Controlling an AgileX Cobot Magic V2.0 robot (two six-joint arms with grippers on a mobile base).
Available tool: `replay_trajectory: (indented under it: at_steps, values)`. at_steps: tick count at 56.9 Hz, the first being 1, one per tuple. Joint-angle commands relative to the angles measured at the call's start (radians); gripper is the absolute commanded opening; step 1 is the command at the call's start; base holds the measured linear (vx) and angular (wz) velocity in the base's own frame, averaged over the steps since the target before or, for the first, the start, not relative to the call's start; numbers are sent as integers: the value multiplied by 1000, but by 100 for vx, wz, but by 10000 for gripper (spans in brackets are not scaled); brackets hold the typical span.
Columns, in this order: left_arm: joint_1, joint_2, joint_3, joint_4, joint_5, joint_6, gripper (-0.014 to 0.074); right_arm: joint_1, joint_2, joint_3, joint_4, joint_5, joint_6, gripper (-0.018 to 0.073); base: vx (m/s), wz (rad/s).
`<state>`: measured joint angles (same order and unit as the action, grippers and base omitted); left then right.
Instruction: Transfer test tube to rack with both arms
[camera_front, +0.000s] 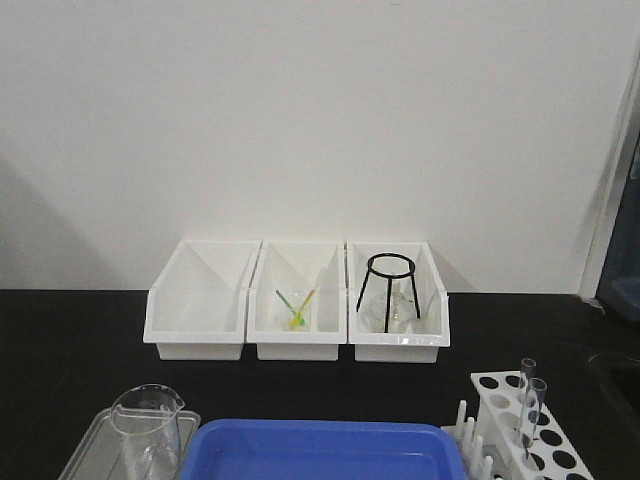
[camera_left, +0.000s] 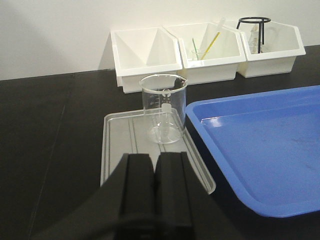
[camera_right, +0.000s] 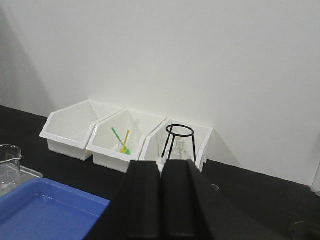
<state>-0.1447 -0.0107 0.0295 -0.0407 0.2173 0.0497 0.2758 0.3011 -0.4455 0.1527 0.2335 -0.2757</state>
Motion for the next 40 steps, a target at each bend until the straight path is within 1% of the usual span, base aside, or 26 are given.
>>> replay_trajectory:
  at_steps: [1, 4, 6, 13, 18, 25, 27, 29, 30, 40]
  values:
    - [3, -15, -27, -9, -82, -10, -7, -7, 10, -11, -7, -93, -11, -11, 0, 0]
    - [3, -15, -27, -9, -82, -10, -7, -20, 9, 19, -27, -117, -11, -11, 0, 0]
    - [3, -16, -27, -9, -81, -10, -7, -43, 4, 43, -35, -126, -6, -11, 0, 0]
    - [3, -16, -27, -9, -81, -10, -7, -166, -43, 180, -52, -178, 40, -11, 0, 0]
    - [3, -16, -27, -9, -81, -10, -7, -228, -113, 319, -81, -234, 69, -11, 0, 0]
    - [3, -16, -27, -9, -81, -10, -7, -265, -244, 465, -81, -291, 107, -11, 0, 0]
    - [3, -16, -27, -9, -81, -10, -7, -265, -279, 499, -81, -301, 117, -11, 0, 0]
    - [3, -16, -27, -9, -81, -10, -7, -263, -313, 496, -81, -234, 117, -11, 0, 0]
    - [3, -16, -27, -9, -81, -10, -7, -263, -326, 492, -88, -225, 115, -11, 0, 0]
    - [3, -14, -27, -9, -80, -10, -7, -263, -321, 494, -95, -221, 115, -11, 0, 0]
